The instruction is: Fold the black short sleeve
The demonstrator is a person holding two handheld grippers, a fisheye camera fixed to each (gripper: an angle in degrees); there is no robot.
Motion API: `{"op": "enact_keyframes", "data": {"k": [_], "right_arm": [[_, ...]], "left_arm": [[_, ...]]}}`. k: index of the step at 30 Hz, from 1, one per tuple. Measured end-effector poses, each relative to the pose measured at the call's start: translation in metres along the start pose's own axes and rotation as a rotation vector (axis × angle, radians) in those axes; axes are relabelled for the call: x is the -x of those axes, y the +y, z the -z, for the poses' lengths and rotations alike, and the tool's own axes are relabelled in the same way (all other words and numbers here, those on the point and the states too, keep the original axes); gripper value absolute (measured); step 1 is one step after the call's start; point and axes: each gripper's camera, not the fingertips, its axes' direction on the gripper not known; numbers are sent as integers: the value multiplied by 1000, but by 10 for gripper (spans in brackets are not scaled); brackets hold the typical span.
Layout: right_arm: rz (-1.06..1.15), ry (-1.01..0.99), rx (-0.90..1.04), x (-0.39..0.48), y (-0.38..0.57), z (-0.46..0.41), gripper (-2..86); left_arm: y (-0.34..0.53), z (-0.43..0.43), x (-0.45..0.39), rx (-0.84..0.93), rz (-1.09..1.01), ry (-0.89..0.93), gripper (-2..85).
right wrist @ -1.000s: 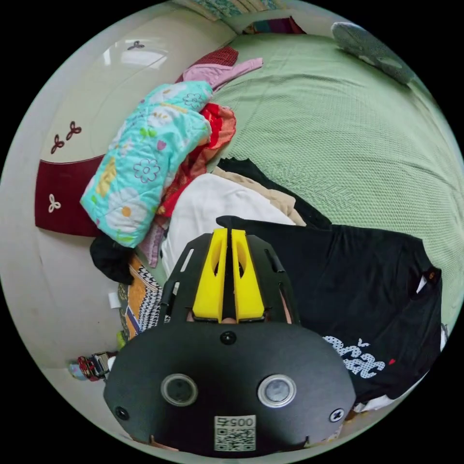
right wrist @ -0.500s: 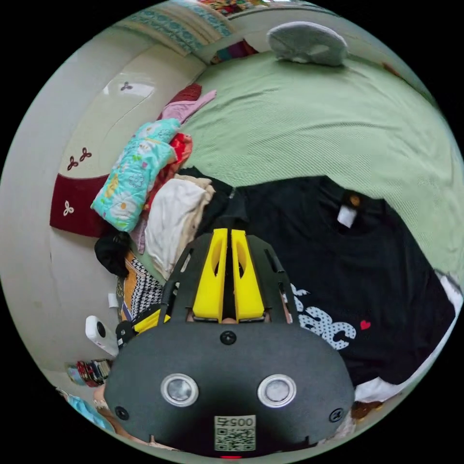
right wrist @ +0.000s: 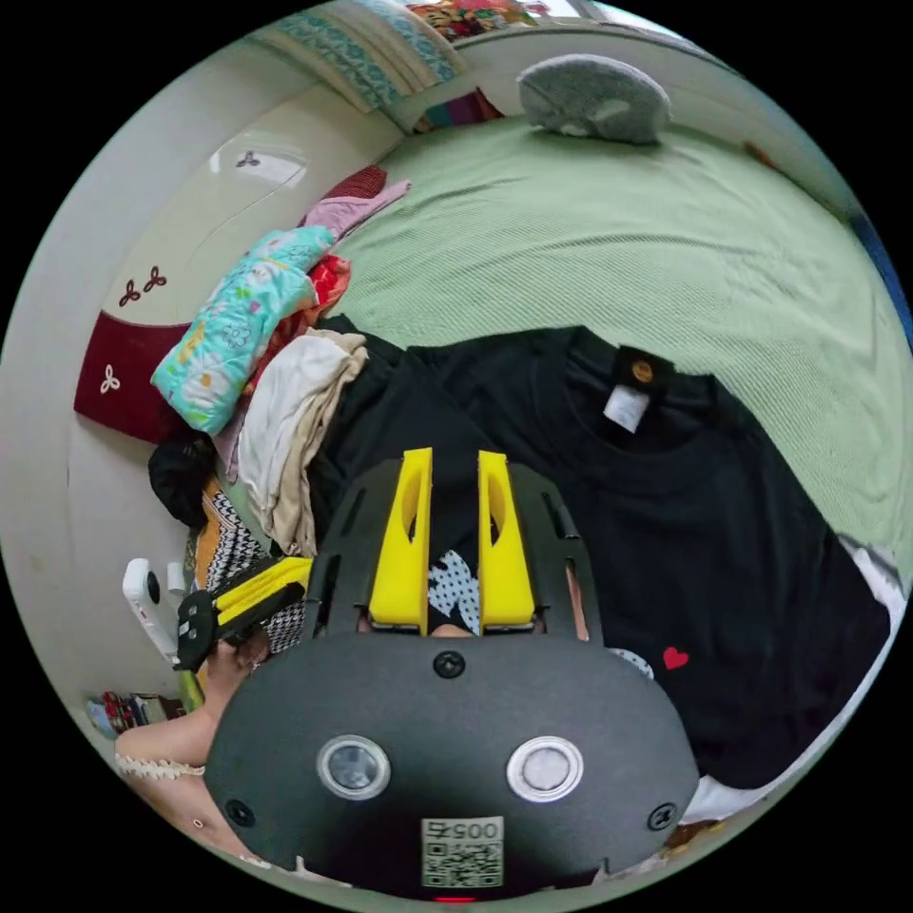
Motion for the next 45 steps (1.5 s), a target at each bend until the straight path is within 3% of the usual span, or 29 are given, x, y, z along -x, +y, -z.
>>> {"op": "enact_keyframes", "data": {"k": [4,10,15,19,22,24,32,38,45], "right_arm": [[-8,17,-32,32,-13,-36,52],[-67,115,36,54,-28,-98,-3],[-107,115,38,52,-37,-112,-11],[-111,32,86,43,-31,-96,-12],[-102,-60,-162,37,13,-41,-12],[-64,-90,-226,33,42,-15,-11],[-86,227,-179,7,142,2,-12],[22,368,-130,12,171,-22,-12],[-84,256,-120,-7,190,5,-12]], "left_arm": [[-8,-24,-13,13,-9,7,-5],[-20,-71,-21,79,14,-138,-6],[-18,-97,-23,94,56,-115,-5],[-13,-102,-46,101,40,-136,-3],[1,-85,-74,22,-28,-119,-4],[8,-81,-92,-5,-62,-75,-5],[-2,-144,-162,87,-79,-27,-5],[11,-183,-194,141,-82,-67,-4],[19,-196,-240,127,-132,-98,-3]]}}
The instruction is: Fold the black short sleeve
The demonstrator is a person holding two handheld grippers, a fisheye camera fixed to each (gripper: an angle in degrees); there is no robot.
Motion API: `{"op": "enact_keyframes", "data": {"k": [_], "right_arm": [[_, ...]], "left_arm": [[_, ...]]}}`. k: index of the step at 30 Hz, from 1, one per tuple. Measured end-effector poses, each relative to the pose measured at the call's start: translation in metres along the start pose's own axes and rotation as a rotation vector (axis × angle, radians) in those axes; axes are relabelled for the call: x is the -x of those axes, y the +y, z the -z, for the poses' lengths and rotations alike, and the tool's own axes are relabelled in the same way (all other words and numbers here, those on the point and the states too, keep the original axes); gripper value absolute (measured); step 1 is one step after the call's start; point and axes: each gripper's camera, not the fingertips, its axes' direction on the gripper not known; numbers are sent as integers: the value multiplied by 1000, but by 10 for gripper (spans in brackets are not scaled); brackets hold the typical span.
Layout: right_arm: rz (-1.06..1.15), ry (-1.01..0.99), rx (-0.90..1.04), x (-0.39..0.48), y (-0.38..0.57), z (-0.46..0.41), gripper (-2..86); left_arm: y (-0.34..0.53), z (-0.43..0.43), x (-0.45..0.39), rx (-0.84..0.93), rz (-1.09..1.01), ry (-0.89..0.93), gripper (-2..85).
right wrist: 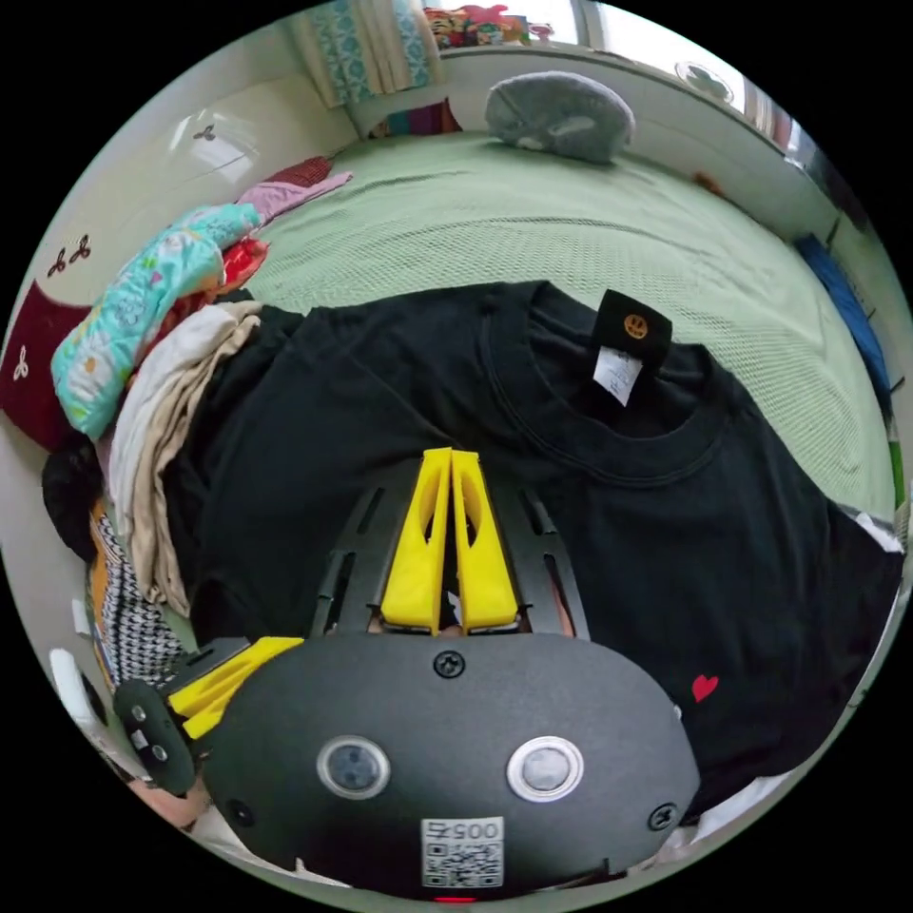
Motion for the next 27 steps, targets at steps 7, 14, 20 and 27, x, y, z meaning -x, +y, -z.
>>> {"op": "enact_keyframes", "data": {"k": [7,14,20,27], "right_arm": [[76,137,-137,-13,115,103,-12],[-42,311,-112,-60,257,163,-12],[-123,358,-227,-146,290,252,-11],[-171,403,-281,-260,275,317,9]], "left_arm": [[25,29,-73,-83,-83,127,-2],[37,24,-196,-48,-270,234,-1],[24,30,-299,-82,-410,278,9],[-14,15,-412,-103,-554,389,78]]}}
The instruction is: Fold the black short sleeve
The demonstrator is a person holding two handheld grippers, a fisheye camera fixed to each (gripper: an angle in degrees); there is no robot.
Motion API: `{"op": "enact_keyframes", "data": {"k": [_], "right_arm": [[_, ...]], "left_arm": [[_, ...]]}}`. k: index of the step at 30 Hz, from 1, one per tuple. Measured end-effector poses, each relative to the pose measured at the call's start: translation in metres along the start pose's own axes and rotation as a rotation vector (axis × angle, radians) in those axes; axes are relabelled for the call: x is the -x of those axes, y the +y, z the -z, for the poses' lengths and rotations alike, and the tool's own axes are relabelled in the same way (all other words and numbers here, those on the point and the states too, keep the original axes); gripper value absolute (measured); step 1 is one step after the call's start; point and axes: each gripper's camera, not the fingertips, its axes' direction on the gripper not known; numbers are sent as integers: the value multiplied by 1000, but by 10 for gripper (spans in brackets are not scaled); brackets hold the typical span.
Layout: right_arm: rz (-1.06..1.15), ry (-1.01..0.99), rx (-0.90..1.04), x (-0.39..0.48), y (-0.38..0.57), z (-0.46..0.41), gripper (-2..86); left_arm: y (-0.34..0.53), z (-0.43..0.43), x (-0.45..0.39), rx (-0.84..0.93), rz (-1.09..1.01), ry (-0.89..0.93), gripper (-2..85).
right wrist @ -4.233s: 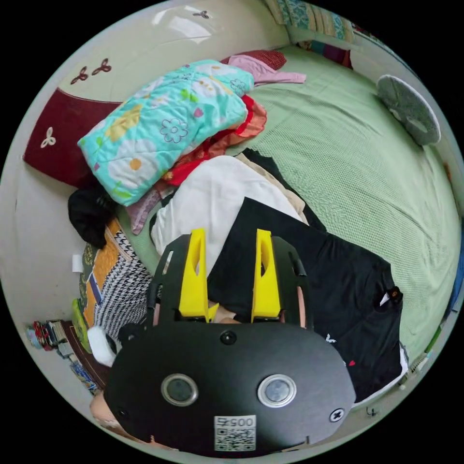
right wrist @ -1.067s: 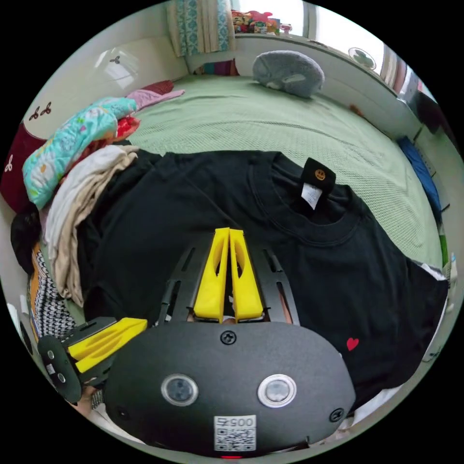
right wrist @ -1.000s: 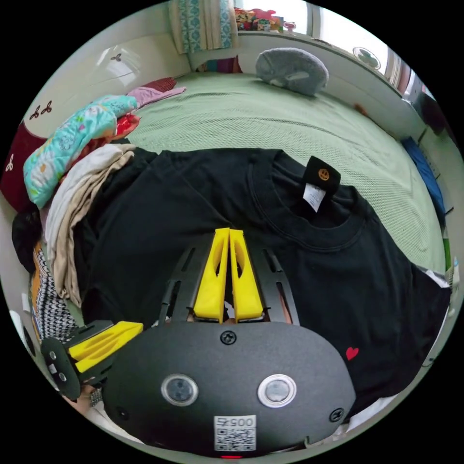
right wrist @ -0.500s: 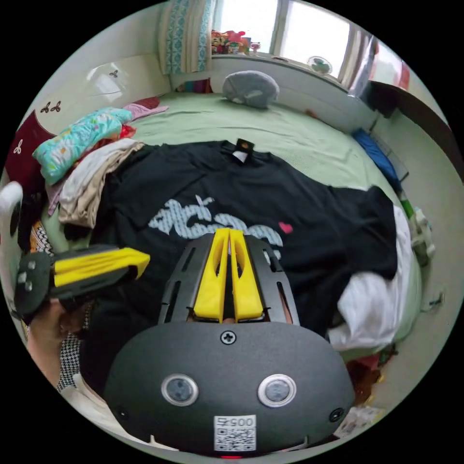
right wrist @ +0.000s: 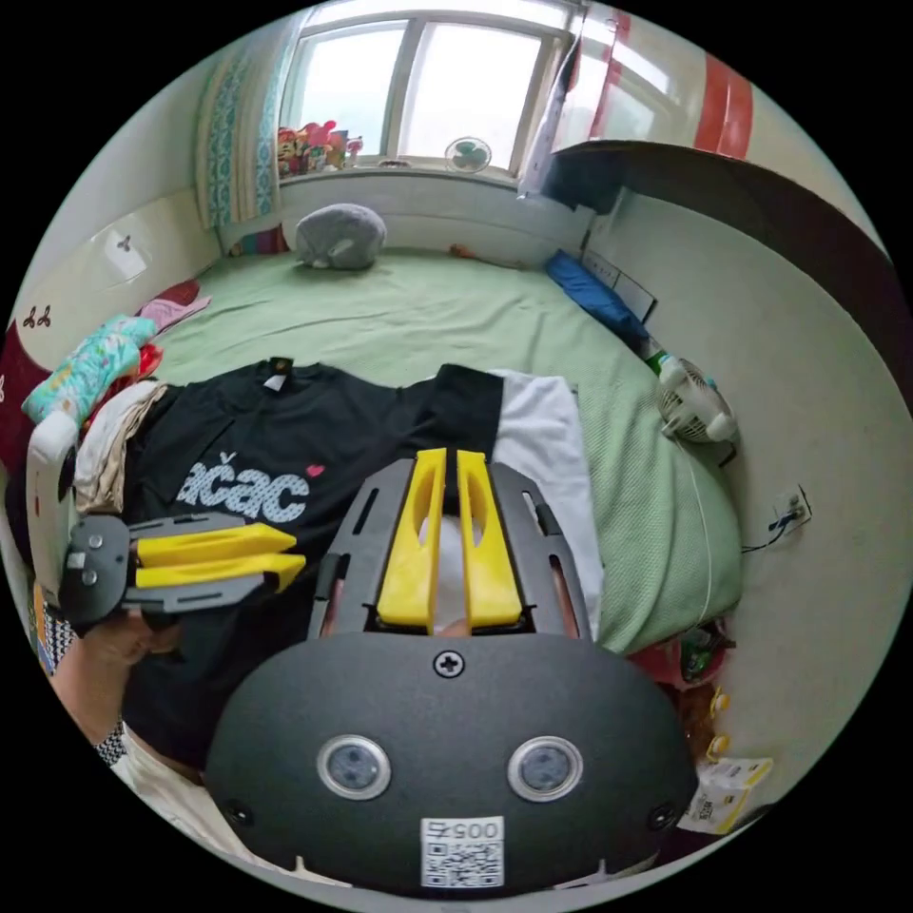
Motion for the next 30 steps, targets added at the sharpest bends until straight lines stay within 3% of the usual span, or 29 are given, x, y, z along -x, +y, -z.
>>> {"op": "enact_keyframes", "data": {"k": [4,8,18,30], "right_arm": [[-54,-63,99,-55,-31,-36,75],[-179,-192,154,-103,-59,-75,86],[-240,-285,271,-164,-101,-146,113],[-289,-286,311,-197,-96,-180,11]], "left_arm": [[-46,-42,-25,-21,-14,27,109],[-74,-79,-37,-2,-38,53,118],[-90,-130,-32,20,50,89,99],[-91,-143,-15,17,116,108,24]]}}
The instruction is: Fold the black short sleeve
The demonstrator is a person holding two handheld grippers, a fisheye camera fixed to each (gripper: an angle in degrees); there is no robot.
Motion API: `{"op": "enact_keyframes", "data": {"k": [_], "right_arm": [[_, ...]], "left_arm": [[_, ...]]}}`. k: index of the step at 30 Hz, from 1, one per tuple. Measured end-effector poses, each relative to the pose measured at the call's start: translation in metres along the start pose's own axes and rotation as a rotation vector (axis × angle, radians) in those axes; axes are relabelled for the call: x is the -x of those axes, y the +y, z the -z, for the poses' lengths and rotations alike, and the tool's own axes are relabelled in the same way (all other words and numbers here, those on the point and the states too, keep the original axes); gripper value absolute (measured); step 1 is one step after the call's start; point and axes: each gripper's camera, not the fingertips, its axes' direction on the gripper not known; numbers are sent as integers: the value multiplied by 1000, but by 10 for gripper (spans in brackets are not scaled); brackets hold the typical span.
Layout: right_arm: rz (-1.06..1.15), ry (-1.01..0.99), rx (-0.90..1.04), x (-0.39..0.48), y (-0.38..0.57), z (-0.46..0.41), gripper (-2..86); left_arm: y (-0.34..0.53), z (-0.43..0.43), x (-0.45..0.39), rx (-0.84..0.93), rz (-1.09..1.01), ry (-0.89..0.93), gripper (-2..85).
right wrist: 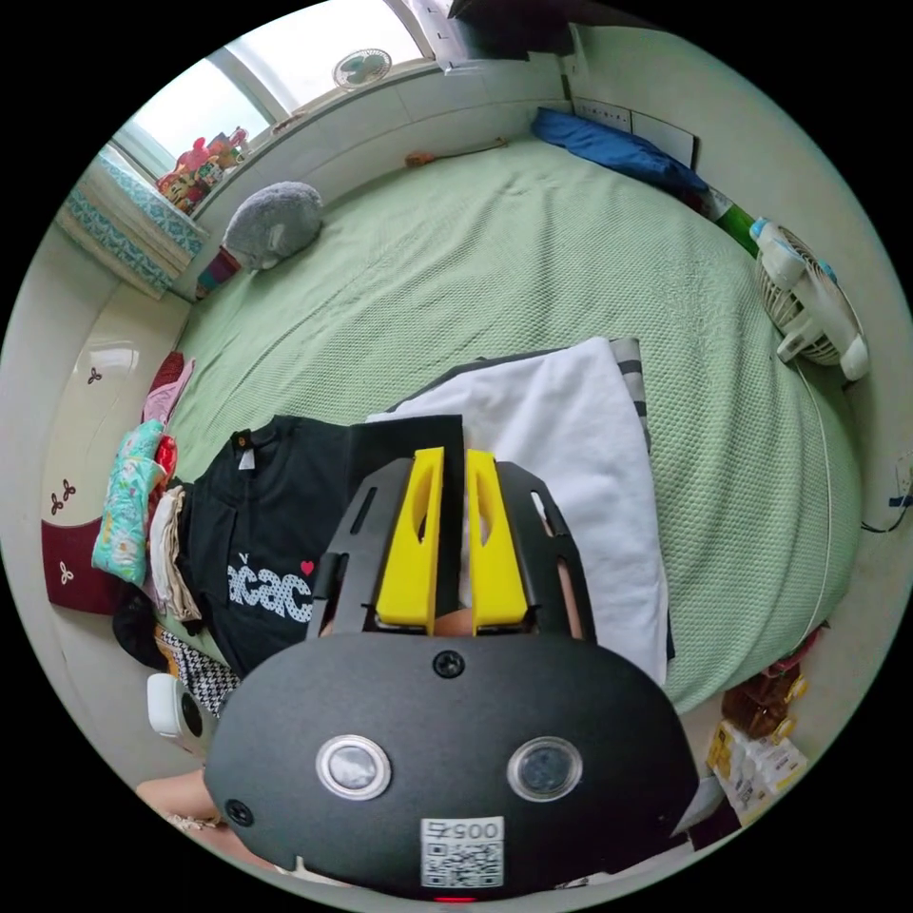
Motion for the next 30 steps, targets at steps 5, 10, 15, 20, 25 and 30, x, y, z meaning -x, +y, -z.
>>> {"op": "enact_keyframes", "data": {"k": [5,10,15,20,25,30], "right_arm": [[3,-86,-43,-1,-4,16,-8],[71,-116,-83,24,-6,36,-9],[180,-174,-94,80,-10,43,-9],[332,-177,-41,170,-13,10,-8],[386,-202,98,229,-11,-48,13],[401,-166,85,234,-14,-59,39]], "left_arm": [[6,15,9,-62,11,28,5],[18,35,25,-107,42,59,2],[41,66,52,-202,106,65,2],[78,94,96,-275,212,30,16],[125,100,150,-217,348,-46,74],[150,107,193,-190,424,-74,84]]}}
